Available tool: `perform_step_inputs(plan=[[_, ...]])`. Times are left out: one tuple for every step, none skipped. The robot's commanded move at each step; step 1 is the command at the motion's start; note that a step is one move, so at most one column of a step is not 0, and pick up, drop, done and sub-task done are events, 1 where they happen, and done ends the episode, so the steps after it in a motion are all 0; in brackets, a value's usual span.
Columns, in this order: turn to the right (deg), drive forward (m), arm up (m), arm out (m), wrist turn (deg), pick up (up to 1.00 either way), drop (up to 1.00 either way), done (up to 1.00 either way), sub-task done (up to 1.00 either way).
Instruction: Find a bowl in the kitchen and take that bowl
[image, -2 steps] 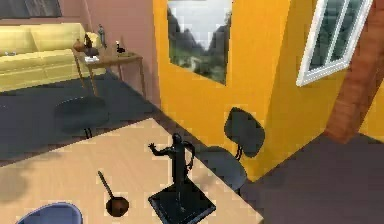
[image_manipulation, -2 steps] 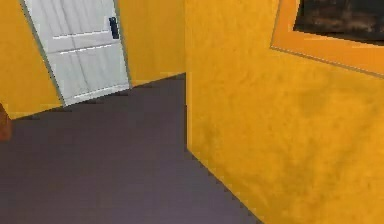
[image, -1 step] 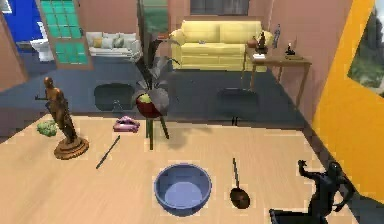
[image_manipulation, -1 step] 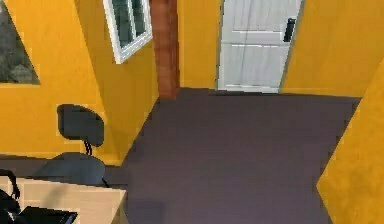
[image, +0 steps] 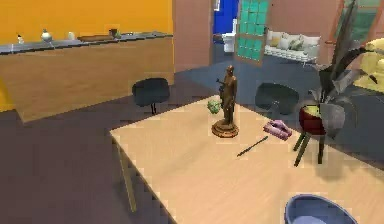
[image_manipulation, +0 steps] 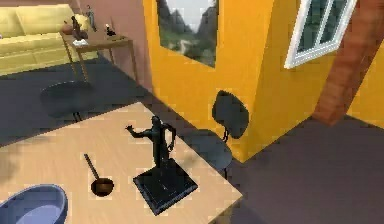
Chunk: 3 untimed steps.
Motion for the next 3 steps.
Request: perform_step_inputs(plan=[[-42.0,0.00,0.00,0.00,0.0,0.00,0.00,0.00,0.00],[0.0,0.00,0.50,0.00,0.0,0.00,0.00,0.00,0.00],[0.0,0.00,0.38,0.00,0.0,0.00,0.00,0.00,0.00]])
